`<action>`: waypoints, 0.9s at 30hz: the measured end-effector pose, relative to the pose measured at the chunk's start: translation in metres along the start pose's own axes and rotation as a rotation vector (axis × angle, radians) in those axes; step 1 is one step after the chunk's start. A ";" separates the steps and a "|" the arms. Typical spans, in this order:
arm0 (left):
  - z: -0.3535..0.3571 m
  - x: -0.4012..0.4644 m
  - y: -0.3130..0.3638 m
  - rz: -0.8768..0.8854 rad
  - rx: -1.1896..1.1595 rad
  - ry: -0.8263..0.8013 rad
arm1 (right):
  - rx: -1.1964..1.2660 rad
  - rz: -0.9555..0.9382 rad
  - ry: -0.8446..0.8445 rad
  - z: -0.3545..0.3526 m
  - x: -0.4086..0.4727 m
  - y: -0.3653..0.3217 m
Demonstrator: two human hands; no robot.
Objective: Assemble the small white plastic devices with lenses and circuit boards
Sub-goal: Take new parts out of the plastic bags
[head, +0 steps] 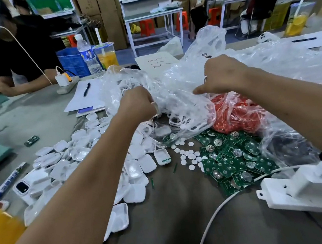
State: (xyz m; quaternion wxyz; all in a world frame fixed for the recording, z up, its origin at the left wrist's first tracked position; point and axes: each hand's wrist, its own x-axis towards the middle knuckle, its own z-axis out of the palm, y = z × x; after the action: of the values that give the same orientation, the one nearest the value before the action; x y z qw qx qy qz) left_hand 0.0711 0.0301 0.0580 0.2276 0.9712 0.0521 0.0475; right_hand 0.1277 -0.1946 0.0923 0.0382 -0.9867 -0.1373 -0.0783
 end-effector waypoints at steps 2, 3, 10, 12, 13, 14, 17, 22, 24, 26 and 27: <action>-0.006 -0.003 0.002 -0.033 -0.243 -0.194 | 0.048 0.044 0.048 -0.003 0.002 0.003; -0.007 -0.006 0.004 -0.028 -0.290 -0.348 | 0.117 0.058 0.028 -0.004 0.002 0.003; 0.030 -0.031 0.013 -0.036 -0.240 -0.830 | 0.404 -0.060 -0.477 -0.001 -0.018 -0.013; 0.032 -0.033 0.010 -0.048 -0.226 -0.818 | 0.389 -0.116 -0.540 0.001 -0.022 -0.016; 0.030 -0.033 0.010 -0.044 -0.231 -0.796 | 0.394 -0.147 -0.578 0.002 -0.024 -0.018; 0.027 -0.032 0.010 -0.027 -0.233 -0.762 | 0.411 -0.177 -0.621 0.003 -0.025 -0.018; 0.016 -0.031 0.015 0.039 -0.276 -0.624 | 0.427 -0.251 -0.682 0.004 -0.027 -0.018; 0.022 -0.031 0.039 0.070 -0.633 -0.411 | 0.517 -0.192 -0.663 0.000 -0.031 -0.009; 0.034 -0.033 0.054 0.048 -0.774 -0.319 | 0.559 -0.156 -0.643 -0.006 -0.034 0.002; 0.048 -0.033 0.072 0.022 -0.903 -0.300 | 0.559 -0.117 -0.625 -0.015 -0.038 0.019; 0.053 -0.034 0.080 0.012 -0.947 -0.303 | 0.542 -0.092 -0.633 -0.021 -0.040 0.029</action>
State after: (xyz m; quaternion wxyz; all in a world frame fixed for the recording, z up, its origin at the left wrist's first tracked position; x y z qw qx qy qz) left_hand 0.0499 -0.0685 0.0440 0.6484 0.7576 -0.0145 -0.0744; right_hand 0.0944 -0.2349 0.1048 0.2490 -0.9090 -0.2020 0.2662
